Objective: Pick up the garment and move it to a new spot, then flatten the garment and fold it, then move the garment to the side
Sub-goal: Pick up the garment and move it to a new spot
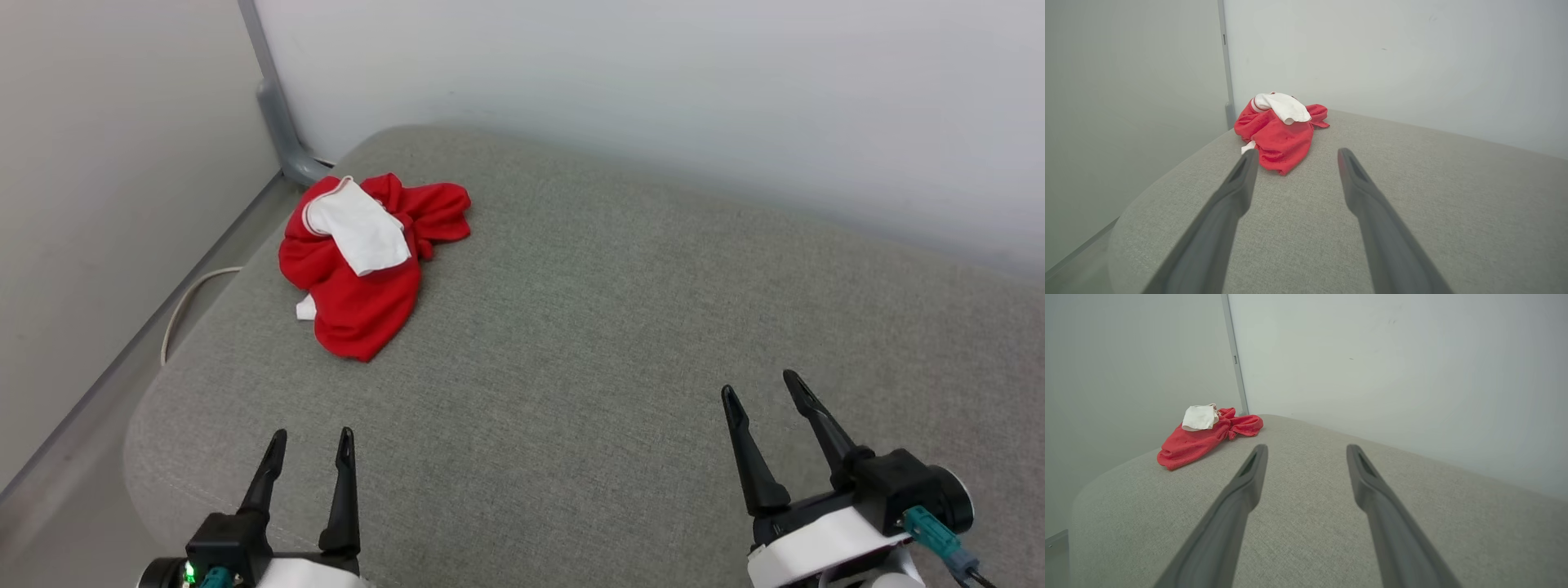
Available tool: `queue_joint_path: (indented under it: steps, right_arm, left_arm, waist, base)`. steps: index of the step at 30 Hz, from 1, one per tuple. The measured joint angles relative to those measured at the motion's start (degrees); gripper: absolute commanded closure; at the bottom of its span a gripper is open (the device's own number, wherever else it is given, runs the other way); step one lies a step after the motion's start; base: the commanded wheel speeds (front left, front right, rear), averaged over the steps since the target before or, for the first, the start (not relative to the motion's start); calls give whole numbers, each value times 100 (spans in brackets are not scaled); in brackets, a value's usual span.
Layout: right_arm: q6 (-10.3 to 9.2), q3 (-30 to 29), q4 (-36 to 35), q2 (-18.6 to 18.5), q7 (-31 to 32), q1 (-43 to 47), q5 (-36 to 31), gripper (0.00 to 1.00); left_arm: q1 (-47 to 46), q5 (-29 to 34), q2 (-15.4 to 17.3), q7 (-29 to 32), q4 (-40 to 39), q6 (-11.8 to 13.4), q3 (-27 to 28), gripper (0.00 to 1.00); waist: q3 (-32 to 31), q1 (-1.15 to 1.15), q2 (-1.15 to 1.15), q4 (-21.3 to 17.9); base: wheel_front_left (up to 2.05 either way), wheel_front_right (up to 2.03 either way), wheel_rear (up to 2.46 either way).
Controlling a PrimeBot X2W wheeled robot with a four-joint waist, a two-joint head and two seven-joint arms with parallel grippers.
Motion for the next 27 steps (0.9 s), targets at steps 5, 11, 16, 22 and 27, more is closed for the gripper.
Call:
queue_joint_path:
  steps: [5, 11, 16, 22, 27]
  right_arm:
    - [0, -14, -162, 0, 0, -240, -185, 0]
    - [0, -22, -410, 3, 0, -539, -485, 0]
    - [0, -80, -577, 5, 0, -756, -723, 0]
    - [0, -154, -693, 7, 0, -923, -891, 0]
    - [0, -89, -692, 4, 0, -949, -929, 0]
  left_arm:
    - [-493, -97, 9, 0, 234, -309, 237, 0]
    - [-1445, -270, 397, 0, 824, -563, 400, 0]
    - [-2563, -577, 1088, 264, 1780, -631, 356, 0]
    - [-3745, -1268, 2020, 1100, 2598, -639, -253, 0]
    - [-4207, -1647, 2626, 1321, 3129, -639, -693, 0]
  waist:
    - [374, 0, 0, -111]
    - [994, 1, 0, -329]
    - [1567, 1, 0, -539]
    - [2182, 1, 0, -793]
    - [2520, 1, 0, -1033]
  base:
    - [0, 0, 0]
    - [0, 0, 0]
    - [0, 0, 0]
    - [0, 0, 0]
    - [0, 0, 0]
